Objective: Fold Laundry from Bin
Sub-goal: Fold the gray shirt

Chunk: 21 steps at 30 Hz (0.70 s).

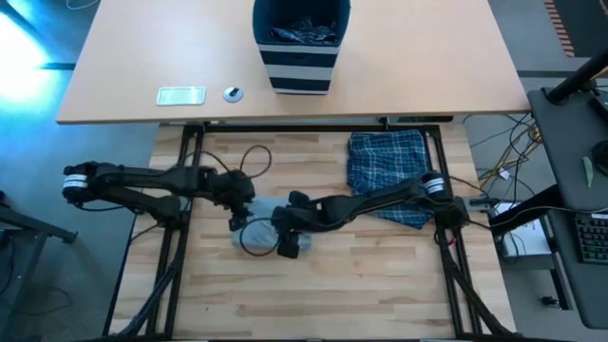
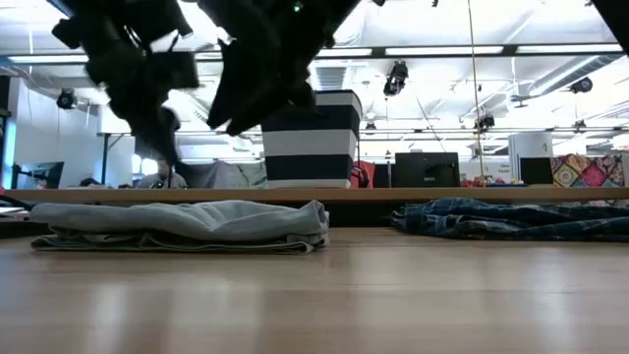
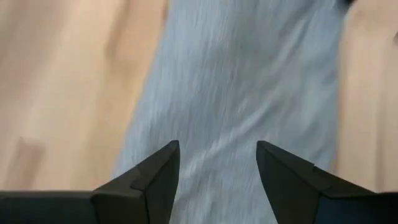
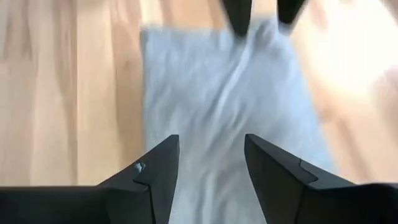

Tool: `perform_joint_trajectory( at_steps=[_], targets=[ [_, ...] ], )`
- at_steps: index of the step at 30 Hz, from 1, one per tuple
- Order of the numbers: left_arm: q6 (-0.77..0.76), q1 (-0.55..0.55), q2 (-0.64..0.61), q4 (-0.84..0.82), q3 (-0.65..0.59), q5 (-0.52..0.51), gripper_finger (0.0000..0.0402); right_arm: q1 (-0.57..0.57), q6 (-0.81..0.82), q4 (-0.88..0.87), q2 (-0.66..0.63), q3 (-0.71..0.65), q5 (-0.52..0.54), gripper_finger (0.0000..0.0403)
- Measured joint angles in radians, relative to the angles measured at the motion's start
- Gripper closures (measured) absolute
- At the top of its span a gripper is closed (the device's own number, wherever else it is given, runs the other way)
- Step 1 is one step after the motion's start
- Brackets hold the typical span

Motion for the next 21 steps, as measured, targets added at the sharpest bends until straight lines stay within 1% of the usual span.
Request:
perform_joint_trajectory(
  at_steps=[1, 3, 6, 9, 10, 12, 14, 17, 19, 21],
  targets=[
    [0.0, 0.0, -0.013, 0.045, -0.005, 0.0, 0.0206, -0.003, -0.011, 0.045, -0.005, -0.017, 0.016, 0.0226],
    [-0.004, -0.003, -0.033, 0.194, -0.047, 0.0, 0.0206, -0.016, -0.033, 0.171, -0.001, -0.063, 0.026, 0.0229],
    [-0.039, -0.019, -0.057, 0.415, -0.153, 0.004, 0.0206, -0.035, -0.024, 0.412, 0.015, -0.159, 0.031, 0.0239],
    [-0.136, -0.046, -0.075, 0.569, -0.261, -0.001, 0.0206, -0.05, 0.003, 0.606, 0.012, -0.258, 0.089, 0.0254],
    [-0.167, -0.058, -0.081, 0.61, -0.292, -0.021, 0.0206, -0.052, 0.001, 0.667, 0.012, -0.295, 0.105, 0.0261],
    [-0.215, -0.086, -0.084, 0.661, -0.337, -0.048, 0.0206, -0.054, -0.013, 0.802, 0.014, -0.371, 0.145, 0.0276],
    [-0.247, -0.111, -0.083, 0.668, -0.372, -0.067, 0.0206, -0.06, -0.025, 0.941, 0.018, -0.441, 0.158, 0.0292],
    [-0.271, -0.139, -0.074, 0.696, -0.423, -0.155, 0.0206, -0.07, -0.036, 1.145, 0.049, -0.524, 0.205, 0.0316],
    [-0.286, -0.154, -0.065, 0.712, -0.467, -0.206, 0.0206, -0.077, -0.046, 1.287, 0.102, -0.549, 0.203, 0.0333],
    [-0.303, -0.155, -0.047, 0.744, -0.512, -0.257, 0.0206, -0.086, -0.057, 1.356, 0.158, -0.555, 0.18, 0.0349]
  ],
)
